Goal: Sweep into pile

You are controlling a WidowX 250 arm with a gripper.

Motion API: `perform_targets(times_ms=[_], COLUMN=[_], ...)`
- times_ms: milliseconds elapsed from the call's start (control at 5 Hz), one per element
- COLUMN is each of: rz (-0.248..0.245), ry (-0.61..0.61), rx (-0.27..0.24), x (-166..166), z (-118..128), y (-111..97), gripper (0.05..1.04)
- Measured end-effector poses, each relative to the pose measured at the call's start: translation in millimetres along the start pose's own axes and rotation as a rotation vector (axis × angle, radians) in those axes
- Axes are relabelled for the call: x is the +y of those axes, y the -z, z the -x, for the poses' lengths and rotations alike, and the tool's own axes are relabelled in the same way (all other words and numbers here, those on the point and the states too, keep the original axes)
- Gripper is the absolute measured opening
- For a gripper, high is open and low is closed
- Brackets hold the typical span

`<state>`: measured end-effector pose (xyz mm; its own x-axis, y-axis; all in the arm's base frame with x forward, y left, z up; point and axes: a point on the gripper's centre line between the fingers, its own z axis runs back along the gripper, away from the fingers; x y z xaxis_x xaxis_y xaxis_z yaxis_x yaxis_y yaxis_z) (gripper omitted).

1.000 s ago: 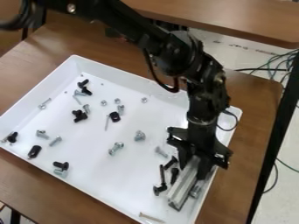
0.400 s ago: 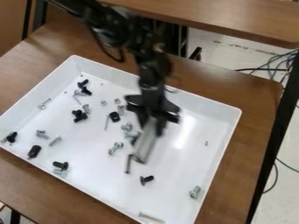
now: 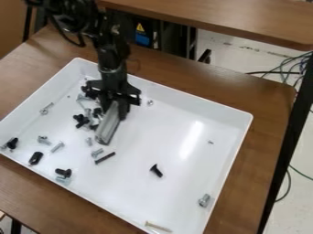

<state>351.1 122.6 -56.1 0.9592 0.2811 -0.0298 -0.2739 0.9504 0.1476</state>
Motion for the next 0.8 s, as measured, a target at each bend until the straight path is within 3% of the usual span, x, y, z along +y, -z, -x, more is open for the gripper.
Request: perform_targets(times_ms=[200,400,600,800], rz=[-0.006,-0.025,-0.04,-0.01], ry=[-0.044,-0.049,-0.084,-0.079], rx=[0.0,-0.015,-0.003,0.007], x=[30,36,41,31], z=[-5,1,28,55], y=[3,2,-1,-5], gripper=[0.351,0.351,0.351,0.351])
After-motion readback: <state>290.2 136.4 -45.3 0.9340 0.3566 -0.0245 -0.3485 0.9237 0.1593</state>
